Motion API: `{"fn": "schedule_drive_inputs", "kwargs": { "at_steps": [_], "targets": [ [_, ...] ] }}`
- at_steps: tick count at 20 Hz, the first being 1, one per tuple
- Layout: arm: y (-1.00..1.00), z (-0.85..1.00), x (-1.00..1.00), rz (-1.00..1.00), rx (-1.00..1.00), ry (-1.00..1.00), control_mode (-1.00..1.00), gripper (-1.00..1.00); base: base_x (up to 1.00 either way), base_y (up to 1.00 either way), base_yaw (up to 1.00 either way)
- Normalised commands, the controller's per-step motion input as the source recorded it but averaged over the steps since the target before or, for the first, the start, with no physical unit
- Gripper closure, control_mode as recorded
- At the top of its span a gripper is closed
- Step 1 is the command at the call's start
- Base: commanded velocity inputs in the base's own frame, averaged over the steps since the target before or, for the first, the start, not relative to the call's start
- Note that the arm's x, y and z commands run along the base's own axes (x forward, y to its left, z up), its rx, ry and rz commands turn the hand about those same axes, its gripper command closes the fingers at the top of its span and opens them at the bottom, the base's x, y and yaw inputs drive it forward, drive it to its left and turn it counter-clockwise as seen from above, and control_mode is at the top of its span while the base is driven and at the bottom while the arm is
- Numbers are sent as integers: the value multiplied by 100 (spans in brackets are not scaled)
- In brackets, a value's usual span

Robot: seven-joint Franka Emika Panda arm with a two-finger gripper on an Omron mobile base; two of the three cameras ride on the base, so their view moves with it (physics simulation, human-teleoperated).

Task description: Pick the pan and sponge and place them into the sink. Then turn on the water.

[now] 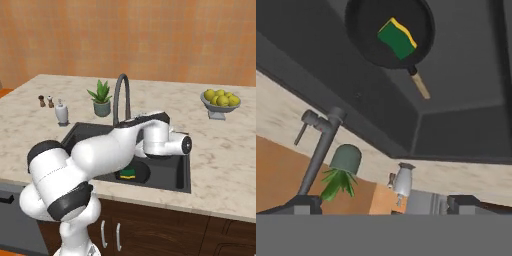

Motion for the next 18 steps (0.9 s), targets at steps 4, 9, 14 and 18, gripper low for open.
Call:
{"fn": "schedule_drive_inputs", "kwargs": {
  "at_steps": [4, 9, 14, 18],
  "targets": [
    [0, -46, 56, 0, 27, -2, -100, -100, 0, 0, 0],
    [0, -27, 62, 0, 12, -2, -100, -100, 0, 0, 0],
    [0, -21, 67, 0, 4, 0, -100, -100, 0, 0, 0],
    [0, -23, 43, 0, 16, 0, -100, -100, 0, 0, 0]
  ]
}}
